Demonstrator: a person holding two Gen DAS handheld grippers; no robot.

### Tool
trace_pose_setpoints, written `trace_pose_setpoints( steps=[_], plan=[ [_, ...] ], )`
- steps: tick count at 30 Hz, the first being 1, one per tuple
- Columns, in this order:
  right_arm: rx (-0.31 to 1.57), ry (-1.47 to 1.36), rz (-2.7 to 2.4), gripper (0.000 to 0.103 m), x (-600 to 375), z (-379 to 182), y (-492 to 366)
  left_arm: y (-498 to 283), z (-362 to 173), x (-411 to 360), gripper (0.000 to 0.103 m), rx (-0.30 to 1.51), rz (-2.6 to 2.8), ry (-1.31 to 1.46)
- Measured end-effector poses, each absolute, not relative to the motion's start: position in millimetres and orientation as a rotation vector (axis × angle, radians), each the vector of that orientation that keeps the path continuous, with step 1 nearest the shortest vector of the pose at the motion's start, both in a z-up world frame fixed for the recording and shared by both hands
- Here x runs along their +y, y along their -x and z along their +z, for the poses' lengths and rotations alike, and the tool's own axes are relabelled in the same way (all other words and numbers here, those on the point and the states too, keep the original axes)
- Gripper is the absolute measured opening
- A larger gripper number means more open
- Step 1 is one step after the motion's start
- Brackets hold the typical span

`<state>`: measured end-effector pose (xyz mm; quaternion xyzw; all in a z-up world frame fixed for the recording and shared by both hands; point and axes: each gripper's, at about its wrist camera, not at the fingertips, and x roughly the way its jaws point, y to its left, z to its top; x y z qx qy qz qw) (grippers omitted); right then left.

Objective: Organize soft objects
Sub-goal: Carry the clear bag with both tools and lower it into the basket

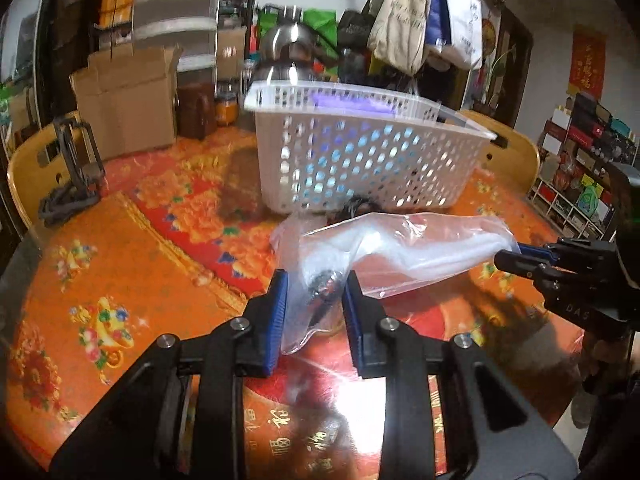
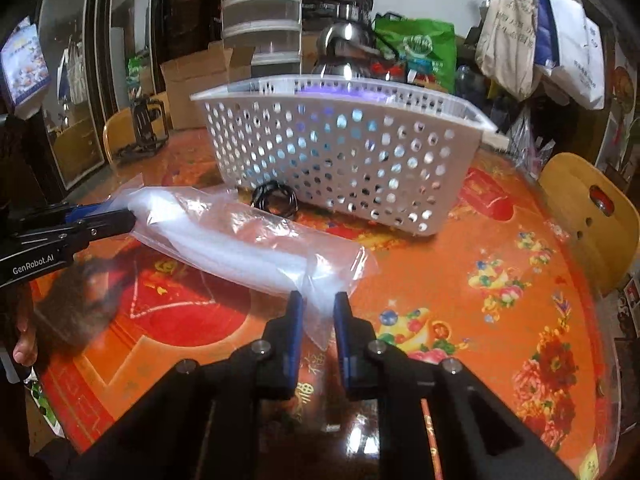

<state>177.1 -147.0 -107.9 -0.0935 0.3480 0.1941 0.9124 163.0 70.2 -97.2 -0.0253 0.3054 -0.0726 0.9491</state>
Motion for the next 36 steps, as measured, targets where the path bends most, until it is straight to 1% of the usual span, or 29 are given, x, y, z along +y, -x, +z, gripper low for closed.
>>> trace_pose_setpoints(
  steps=[3,9,17,27,36],
  plan=[
    [0.673,0.187,0.402,0.011,-149,-95,-166,-151,-82,66,0.025,0.571,-0.148,0.046],
    [0.601,0.187,0.390,0.011,-154,-68,-150,-135,-53,62,0.025,0.506,-0.165,0.042],
    [0.544,0.175,0.377,0.011,-162,-45,-141,-125,-26,54,0.025,0.462,-0.183,0.037],
    [0.490,0.160,0.365,0.010,-169,-9,-153,-144,12,45,0.025,0.422,-0.186,0.035],
    [0.480,0.154,0.347,0.010,-170,25,-197,-200,53,40,0.025,0.410,-0.169,0.033]
  ],
)
